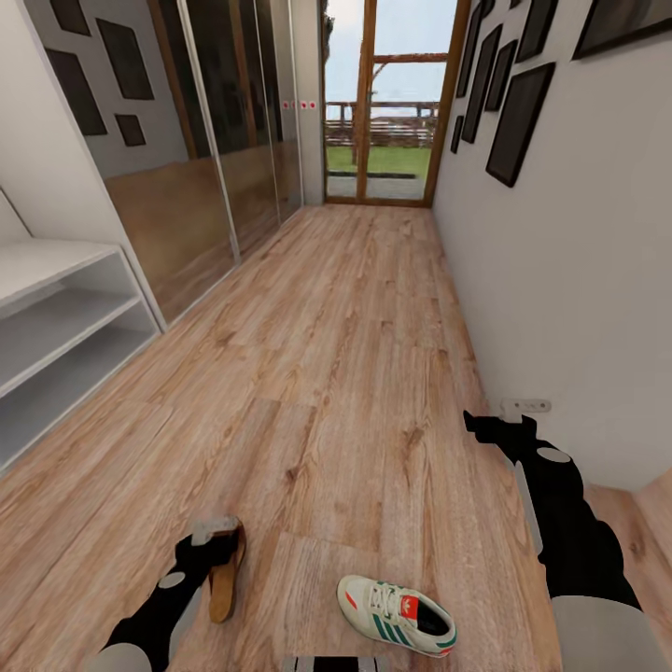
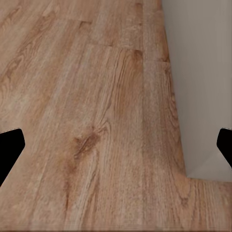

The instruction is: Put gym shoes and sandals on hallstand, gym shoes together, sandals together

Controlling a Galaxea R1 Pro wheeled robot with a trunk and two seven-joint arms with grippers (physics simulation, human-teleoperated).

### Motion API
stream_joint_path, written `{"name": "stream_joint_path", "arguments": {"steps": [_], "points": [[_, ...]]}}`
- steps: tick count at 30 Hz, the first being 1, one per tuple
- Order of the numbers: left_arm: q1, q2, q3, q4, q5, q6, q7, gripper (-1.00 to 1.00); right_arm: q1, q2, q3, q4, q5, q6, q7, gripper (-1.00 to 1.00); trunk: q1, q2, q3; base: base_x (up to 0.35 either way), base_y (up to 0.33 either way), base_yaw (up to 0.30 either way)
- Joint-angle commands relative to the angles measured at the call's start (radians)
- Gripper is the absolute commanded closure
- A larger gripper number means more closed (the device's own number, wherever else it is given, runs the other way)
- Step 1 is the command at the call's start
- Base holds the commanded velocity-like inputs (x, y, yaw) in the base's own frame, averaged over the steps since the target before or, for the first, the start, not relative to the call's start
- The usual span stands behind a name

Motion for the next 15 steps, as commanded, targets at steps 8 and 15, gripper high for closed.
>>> {"name": "stream_joint_path", "arguments": {"steps": [8,15], "points": [[-0.001,-0.002,0.006,0.056,-0.011,-0.070,0.008,-1.00,-0.001,0.000,-0.001,-0.002,0.011,0.005,0.009,-1.00,0.017,-0.030,-0.042,0.000,0.000,0.000],[-0.001,0.000,0.008,0.066,-0.008,-0.078,0.010,-1.00,-0.001,0.000,-0.001,-0.001,0.011,0.005,0.009,-1.00,0.020,-0.031,-0.080,0.000,0.000,0.000]]}}
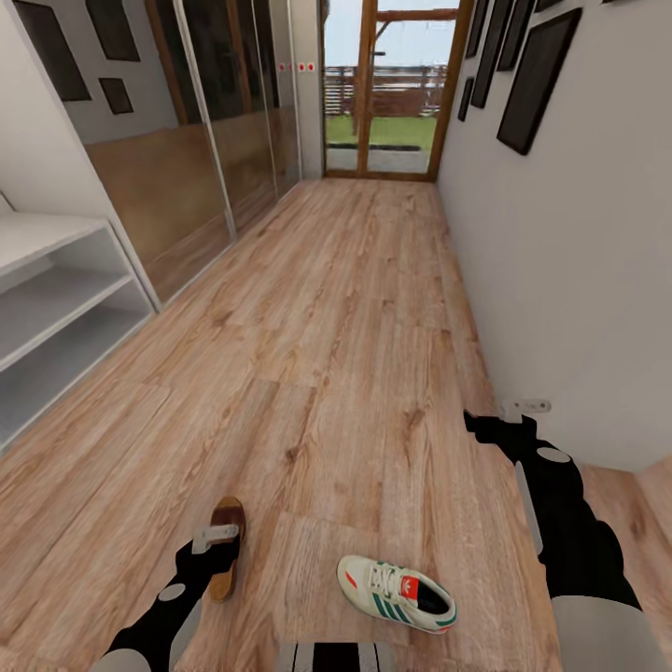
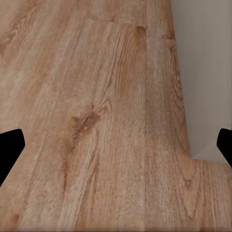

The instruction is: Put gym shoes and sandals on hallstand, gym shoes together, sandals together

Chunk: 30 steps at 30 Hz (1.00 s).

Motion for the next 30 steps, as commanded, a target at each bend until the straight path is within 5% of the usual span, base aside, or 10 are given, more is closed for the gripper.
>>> {"name": "stream_joint_path", "arguments": {"steps": [1,22,30], "points": [[-0.001,-0.001,0.007,0.001,-0.010,-0.004,0.001,-1.00,-0.001,0.000,-0.002,-0.001,0.011,0.005,0.009,-1.00,0.000,-0.001,-0.006,0.000,0.000,0.000],[-0.001,0.000,0.007,-0.002,-0.009,-0.007,0.001,-1.00,-0.001,0.000,-0.001,-0.001,0.011,0.005,0.009,-1.00,0.010,-0.005,-0.121,0.000,0.000,0.000],[-0.002,-0.001,0.004,-0.010,-0.011,-0.008,0.001,-1.00,-0.001,0.000,-0.002,-0.002,0.011,0.005,0.009,-1.00,0.010,-0.005,-0.124,0.000,0.000,0.000]]}}
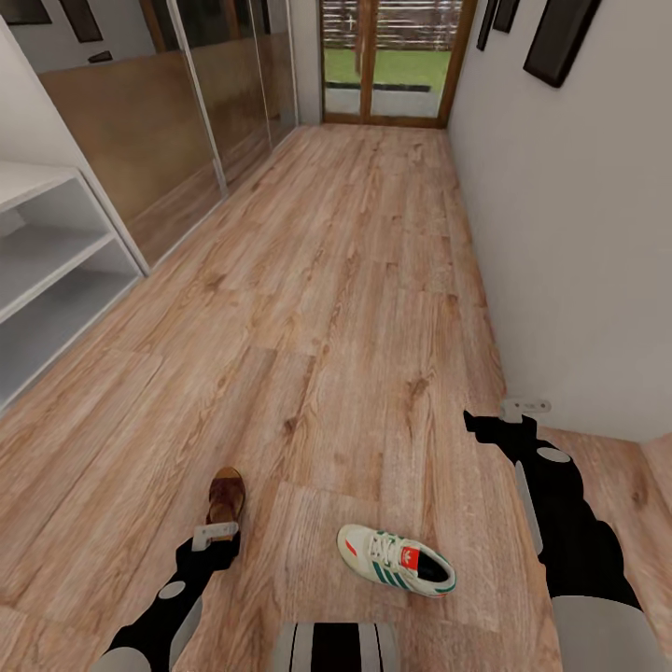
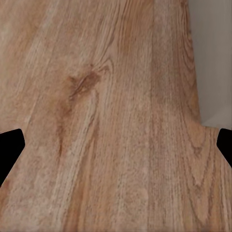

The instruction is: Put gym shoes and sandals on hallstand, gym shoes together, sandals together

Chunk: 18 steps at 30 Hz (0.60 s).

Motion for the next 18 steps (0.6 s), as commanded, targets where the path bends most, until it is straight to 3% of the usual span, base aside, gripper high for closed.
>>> {"name": "stream_joint_path", "arguments": {"steps": [1,9,18], "points": [[-0.001,-0.001,0.007,0.000,-0.010,-0.004,0.000,-1.00,0.000,0.000,-0.001,-0.001,0.011,0.005,0.009,-1.00,0.000,0.000,-0.005,0.000,0.000,0.000],[-0.002,0.003,0.009,-0.005,-0.011,-0.006,0.000,-1.00,0.000,0.000,-0.001,-0.001,0.011,0.005,0.009,-1.00,0.004,-0.002,-0.042,0.000,0.000,0.000],[-0.002,-0.001,0.010,-0.023,-0.009,-0.098,0.000,-1.00,0.000,0.000,-0.002,-0.001,0.011,0.005,0.009,-1.00,0.004,-0.002,-0.053,0.000,0.000,0.000]]}}
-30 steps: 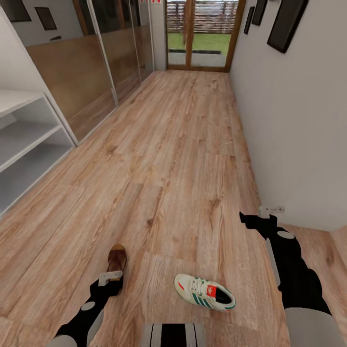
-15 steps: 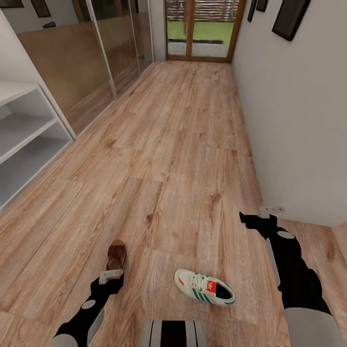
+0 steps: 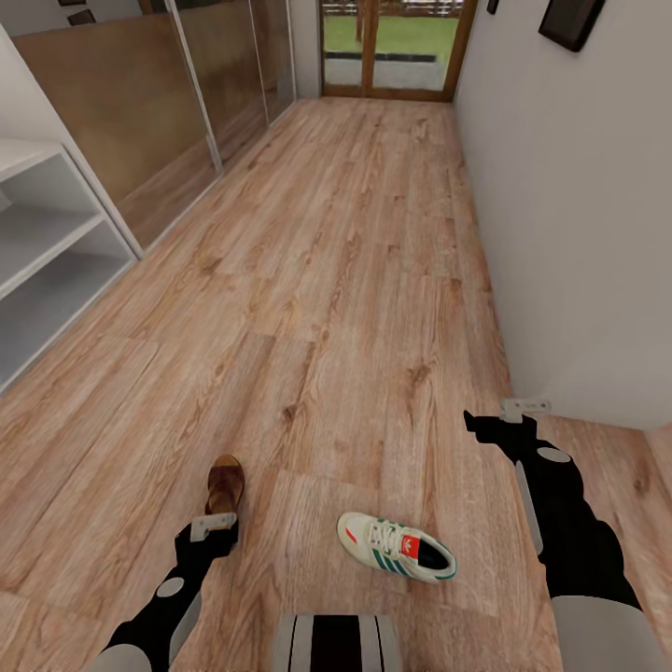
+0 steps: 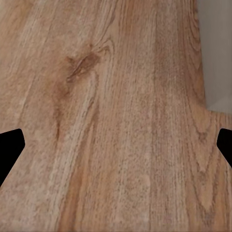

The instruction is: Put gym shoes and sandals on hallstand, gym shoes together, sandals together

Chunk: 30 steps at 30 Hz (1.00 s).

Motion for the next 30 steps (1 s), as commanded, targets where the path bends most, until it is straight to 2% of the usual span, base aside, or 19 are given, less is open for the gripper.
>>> {"name": "stream_joint_path", "arguments": {"steps": [1,10,22,30], "points": [[-0.001,-0.001,0.006,0.000,-0.010,-0.009,0.000,-1.00,0.000,0.000,-0.001,-0.001,0.011,0.005,0.009,-1.00,0.000,0.000,-0.001,0.000,0.000,0.000],[-0.004,-0.001,0.006,-0.002,-0.010,-0.019,0.000,-1.00,0.000,0.000,-0.001,-0.001,0.010,0.005,0.009,-1.00,0.000,0.000,-0.005,0.000,0.000,0.000],[-0.005,0.005,0.007,-0.003,-0.010,-0.021,0.000,-1.00,0.000,0.000,-0.001,-0.001,0.012,0.005,0.009,-1.00,0.005,-0.003,-0.070,0.000,0.000,0.000],[-0.005,0.007,0.009,-0.003,-0.010,-0.021,0.000,-1.00,0.000,-0.003,-0.001,-0.003,0.012,0.004,0.009,-1.00,0.005,-0.003,-0.074,0.000,0.000,0.000]]}}
